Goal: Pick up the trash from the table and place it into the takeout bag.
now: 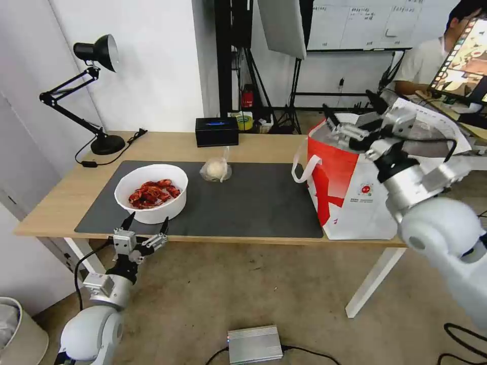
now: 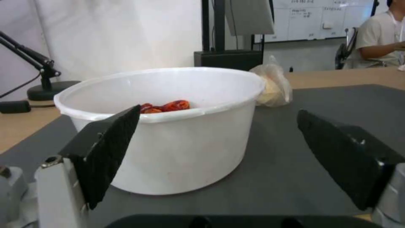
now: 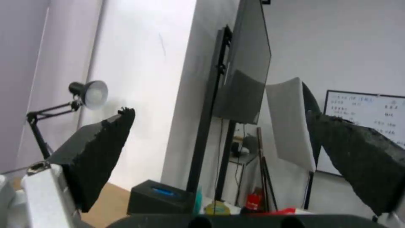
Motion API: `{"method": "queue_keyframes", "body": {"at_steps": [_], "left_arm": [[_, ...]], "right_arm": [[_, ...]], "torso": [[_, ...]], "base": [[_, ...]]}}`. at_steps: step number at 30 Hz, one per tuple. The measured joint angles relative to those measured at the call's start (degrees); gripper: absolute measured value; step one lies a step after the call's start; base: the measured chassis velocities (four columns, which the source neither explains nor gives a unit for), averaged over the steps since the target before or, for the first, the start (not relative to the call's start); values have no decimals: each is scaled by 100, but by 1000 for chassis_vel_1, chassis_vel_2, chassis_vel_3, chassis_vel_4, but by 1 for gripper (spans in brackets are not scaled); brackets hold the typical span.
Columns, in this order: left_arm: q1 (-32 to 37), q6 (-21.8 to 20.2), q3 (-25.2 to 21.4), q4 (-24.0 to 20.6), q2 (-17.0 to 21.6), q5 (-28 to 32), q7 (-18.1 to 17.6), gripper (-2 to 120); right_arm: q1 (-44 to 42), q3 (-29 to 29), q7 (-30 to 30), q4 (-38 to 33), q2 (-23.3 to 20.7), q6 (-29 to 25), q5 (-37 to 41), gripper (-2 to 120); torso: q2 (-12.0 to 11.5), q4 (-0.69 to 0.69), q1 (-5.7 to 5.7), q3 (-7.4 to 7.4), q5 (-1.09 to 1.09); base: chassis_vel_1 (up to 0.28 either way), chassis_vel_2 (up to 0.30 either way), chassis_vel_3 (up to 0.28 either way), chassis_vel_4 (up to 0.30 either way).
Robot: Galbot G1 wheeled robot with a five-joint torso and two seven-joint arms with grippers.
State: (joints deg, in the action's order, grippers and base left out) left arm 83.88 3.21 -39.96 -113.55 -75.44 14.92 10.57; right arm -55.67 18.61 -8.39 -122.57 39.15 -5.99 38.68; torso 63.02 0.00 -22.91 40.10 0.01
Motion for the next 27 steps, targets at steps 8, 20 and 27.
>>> {"method": "queue_keyframes", "body": {"at_steps": [8,20,27], "left_arm": [[37,-31,-3,-32,-8,-7,0,100],[63,-95,-18,-105,-29,-6,-4,100],[114,-92,29,-103,-42,-10,-3,100]], "right_arm": [[-878,197,30,-51,578,-257,-824,100],[-2335,498,89,314,2306,-907,-2519,100],[-2827,532,-20,651,3068,-1319,-3092,100]], "torso": [[0,0,0,0,0],[1,0,0,0,-1],[0,-1,0,0,0]], "base": [[0,0,0,0],[0,0,0,0],[0,0,0,0]]}}
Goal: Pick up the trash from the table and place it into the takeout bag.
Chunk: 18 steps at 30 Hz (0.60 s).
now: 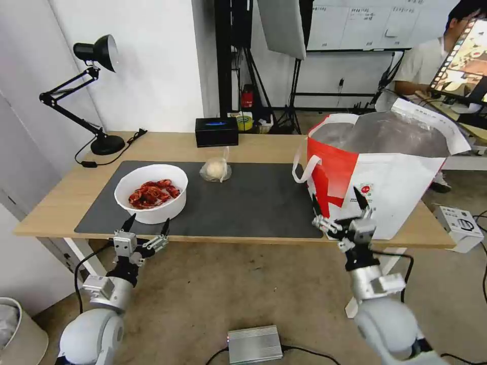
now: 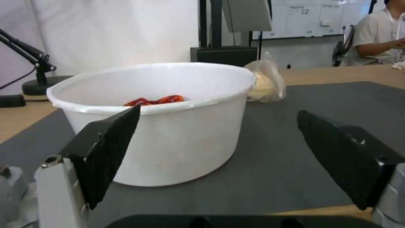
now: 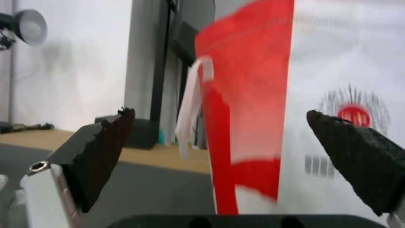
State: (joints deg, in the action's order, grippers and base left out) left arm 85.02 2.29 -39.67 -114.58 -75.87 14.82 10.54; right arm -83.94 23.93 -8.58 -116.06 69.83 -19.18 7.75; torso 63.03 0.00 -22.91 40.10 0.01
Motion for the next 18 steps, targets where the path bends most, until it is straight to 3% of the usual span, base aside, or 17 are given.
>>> {"method": "queue_keyframes", "body": {"at_steps": [7,18], "left_arm": [[30,29,8,3,-16,-4,13,100],[18,50,21,36,-66,-24,35,100]], "right_arm": [[-209,-202,-34,82,374,-58,-278,100],[-482,-456,-31,118,568,-95,-473,100]], "torso": [[0,0,0,0,0],[0,1,0,1,0]], "base": [[0,0,0,0],[0,0,0,0]]}}
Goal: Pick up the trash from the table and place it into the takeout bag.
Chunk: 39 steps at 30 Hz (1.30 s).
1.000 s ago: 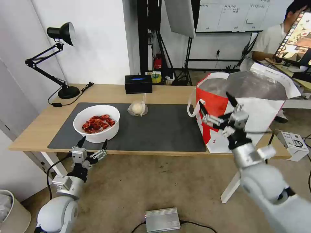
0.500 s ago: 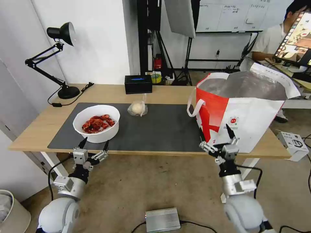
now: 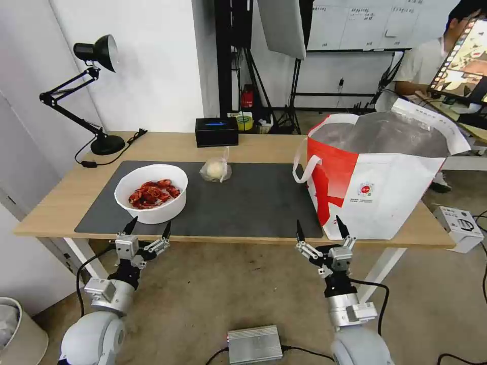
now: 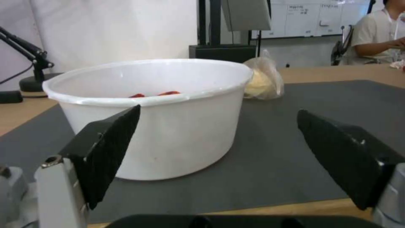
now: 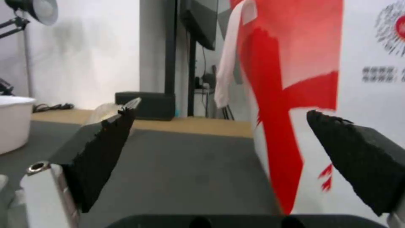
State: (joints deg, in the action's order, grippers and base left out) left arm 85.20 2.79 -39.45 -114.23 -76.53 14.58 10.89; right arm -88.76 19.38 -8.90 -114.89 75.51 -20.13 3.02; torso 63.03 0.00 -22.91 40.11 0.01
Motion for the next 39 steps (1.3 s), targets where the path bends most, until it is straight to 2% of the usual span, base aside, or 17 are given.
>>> {"method": "queue_keyframes", "body": {"at_steps": [28,35,39], "left_arm": [[130,48,-85,-71,-134,-49,17,100],[134,55,-80,-57,-184,-68,21,100],[136,63,-139,-49,-200,-139,32,100]], "right_arm": [[-306,-276,112,-16,263,-29,-221,100],[-183,-383,158,-14,138,5,-214,100],[86,-473,369,2,-19,9,59,100]], "torso": [[-1,0,-1,0,-1],[-1,-1,-1,0,-1],[-1,-2,-1,0,-1]], "base": [[0,0,0,0],[0,0,0,0],[0,0,0,0]]}}
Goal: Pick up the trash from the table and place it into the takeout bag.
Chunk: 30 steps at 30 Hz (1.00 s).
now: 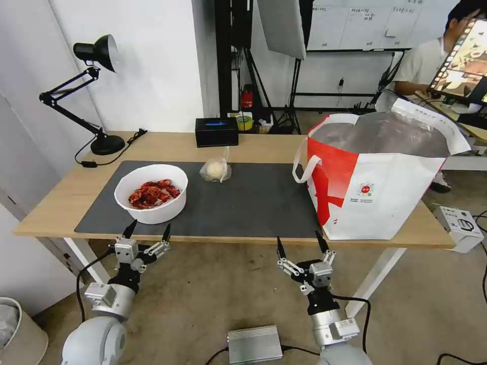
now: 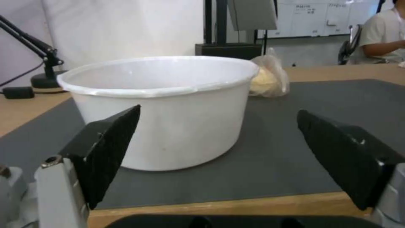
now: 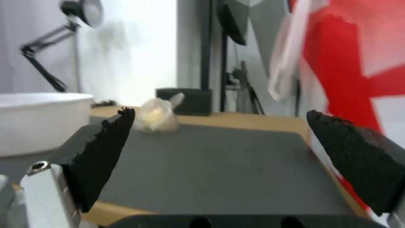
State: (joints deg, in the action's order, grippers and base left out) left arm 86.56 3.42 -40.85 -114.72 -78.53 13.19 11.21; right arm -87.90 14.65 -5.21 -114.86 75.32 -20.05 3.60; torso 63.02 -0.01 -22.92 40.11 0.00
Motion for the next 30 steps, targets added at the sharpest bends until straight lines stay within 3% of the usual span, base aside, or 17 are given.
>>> {"method": "queue_keyframes", "body": {"at_steps": [13,15,30], "left_arm": [[97,2,-227,53,-37,-41,30,100],[103,-2,-253,57,-68,-58,34,100],[98,-43,-330,77,-45,-52,36,100]], "right_arm": [[1493,-391,148,471,-430,353,938,100],[2083,-662,43,726,-497,555,1229,100],[4182,-1629,-267,2251,-267,992,1906,100]], "torso": [[0,0,0,0,0],[0,1,0,0,0],[0,1,0,1,1]], "base": [[0,0,0,0],[0,0,0,0],[0,0,0,0]]}}
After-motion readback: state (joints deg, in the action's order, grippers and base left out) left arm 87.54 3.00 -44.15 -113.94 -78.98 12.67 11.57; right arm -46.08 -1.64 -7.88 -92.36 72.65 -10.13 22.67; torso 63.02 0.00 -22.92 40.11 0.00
